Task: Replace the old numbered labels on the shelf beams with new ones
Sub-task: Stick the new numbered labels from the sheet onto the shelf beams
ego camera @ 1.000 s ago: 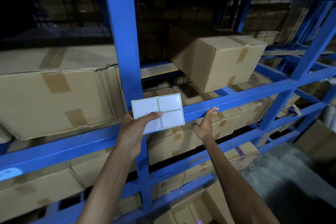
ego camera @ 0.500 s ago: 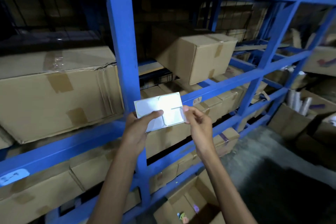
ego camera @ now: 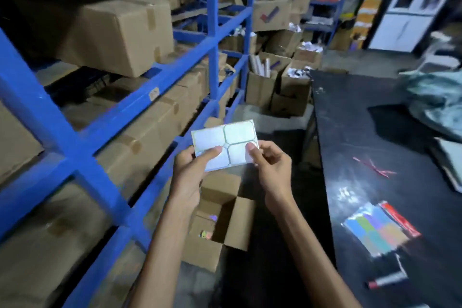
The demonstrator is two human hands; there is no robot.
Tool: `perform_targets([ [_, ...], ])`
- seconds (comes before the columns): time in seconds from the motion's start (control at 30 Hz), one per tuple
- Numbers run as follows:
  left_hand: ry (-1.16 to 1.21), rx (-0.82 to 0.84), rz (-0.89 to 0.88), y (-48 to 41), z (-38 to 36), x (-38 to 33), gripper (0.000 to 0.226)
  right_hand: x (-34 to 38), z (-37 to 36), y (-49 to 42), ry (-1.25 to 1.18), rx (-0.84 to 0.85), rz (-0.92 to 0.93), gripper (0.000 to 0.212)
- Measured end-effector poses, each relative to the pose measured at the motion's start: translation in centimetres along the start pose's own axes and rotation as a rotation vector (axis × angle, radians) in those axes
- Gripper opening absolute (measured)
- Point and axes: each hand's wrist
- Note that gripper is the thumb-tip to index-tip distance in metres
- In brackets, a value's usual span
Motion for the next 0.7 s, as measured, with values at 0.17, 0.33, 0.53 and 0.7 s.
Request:
perform_targets([
  [0.17,-0.087,0.243,0.099,4.1,-9.3,5.9,0.018,0.9,11.3,6.2,0.117,-0.354,0.019,0.013],
  [0.33,-0.233,0.554,0.152,9.4,-18.8,10.4,0.014,2.7,21.6,12.9,0.230,-0.702,0.047,0.008],
  [0.53,-0.431,0.925,0.119,17.3,-28.4,16.5,0.023,3.4,32.4,22.0,0.355,-1.066,0.010,0.006],
  [0.7,-0.649,1.133,0.062,22.9,-32.7,24.0,0.023,-0.3,38.1,29.6,0.410,-1.350,-0.169,0.006],
])
Point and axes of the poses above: each hand's wrist, its own y-axis away from the middle knuckle, its own z-axis out of the back of the hand, x = y × z, and after that the axes turned 7 degrees about -y, right-handed
